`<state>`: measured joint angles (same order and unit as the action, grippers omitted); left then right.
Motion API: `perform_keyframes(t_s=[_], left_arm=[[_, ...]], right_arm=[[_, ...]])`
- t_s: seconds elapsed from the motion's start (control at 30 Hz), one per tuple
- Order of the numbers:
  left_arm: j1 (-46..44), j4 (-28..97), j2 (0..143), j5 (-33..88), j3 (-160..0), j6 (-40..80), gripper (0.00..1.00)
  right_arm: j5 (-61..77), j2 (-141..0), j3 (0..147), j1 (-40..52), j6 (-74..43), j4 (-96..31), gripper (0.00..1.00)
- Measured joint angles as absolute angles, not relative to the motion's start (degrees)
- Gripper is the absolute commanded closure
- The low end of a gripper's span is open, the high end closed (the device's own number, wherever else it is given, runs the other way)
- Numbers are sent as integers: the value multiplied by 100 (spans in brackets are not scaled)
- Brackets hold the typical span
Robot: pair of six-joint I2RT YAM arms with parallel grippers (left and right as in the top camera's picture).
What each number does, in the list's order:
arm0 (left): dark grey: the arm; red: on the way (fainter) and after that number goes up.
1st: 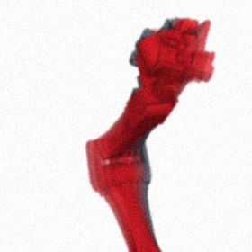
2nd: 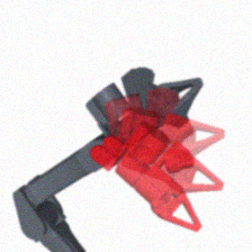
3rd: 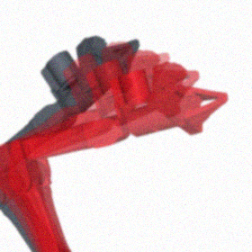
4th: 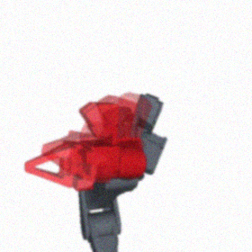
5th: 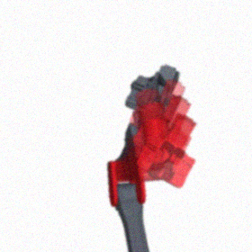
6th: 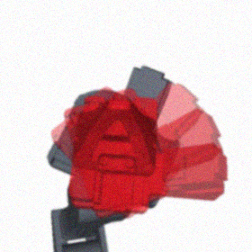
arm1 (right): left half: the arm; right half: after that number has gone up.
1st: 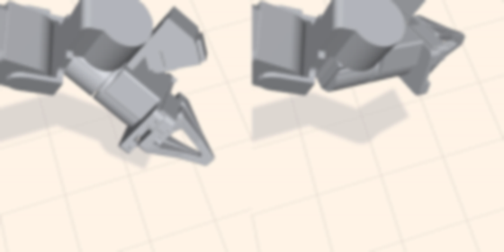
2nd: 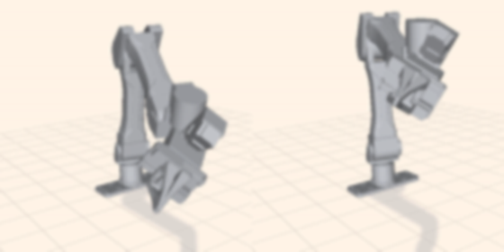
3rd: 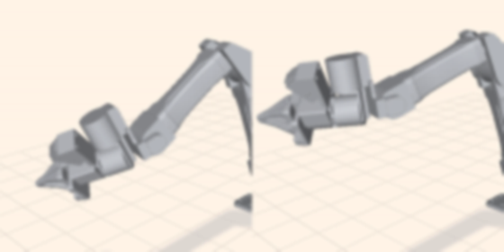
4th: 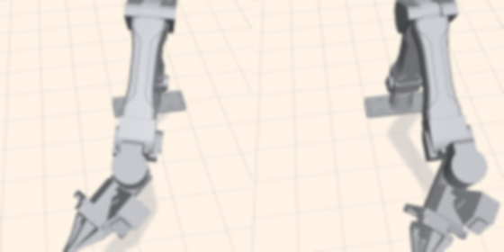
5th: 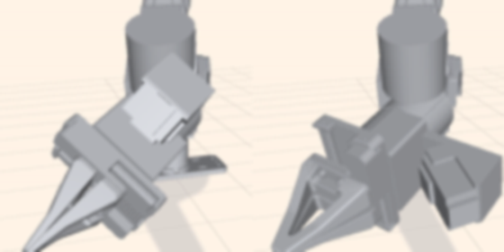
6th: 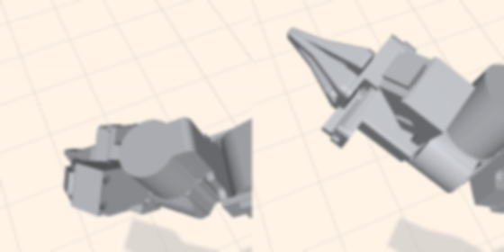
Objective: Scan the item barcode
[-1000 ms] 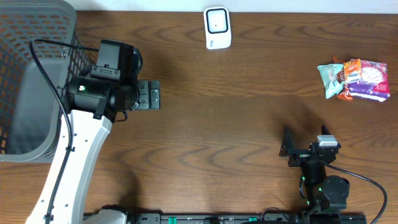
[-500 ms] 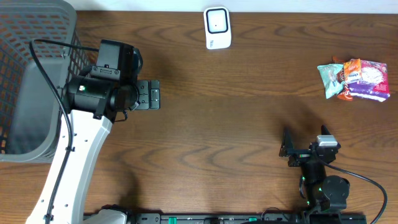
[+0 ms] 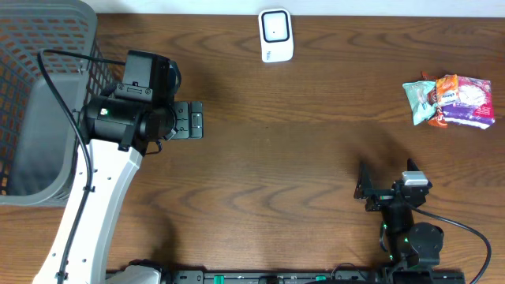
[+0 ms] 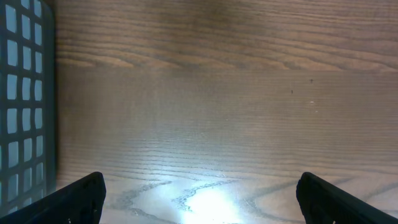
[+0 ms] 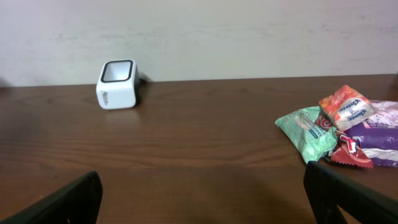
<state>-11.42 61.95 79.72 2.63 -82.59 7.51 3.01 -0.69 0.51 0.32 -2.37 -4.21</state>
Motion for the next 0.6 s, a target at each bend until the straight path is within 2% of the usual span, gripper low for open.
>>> perform_keyframes(t_s=[0.6], left_arm=[[-1142,6195,7972,261,-8259,751,2]], right_arm=[[301,-69,51,32,-281,-408,1]])
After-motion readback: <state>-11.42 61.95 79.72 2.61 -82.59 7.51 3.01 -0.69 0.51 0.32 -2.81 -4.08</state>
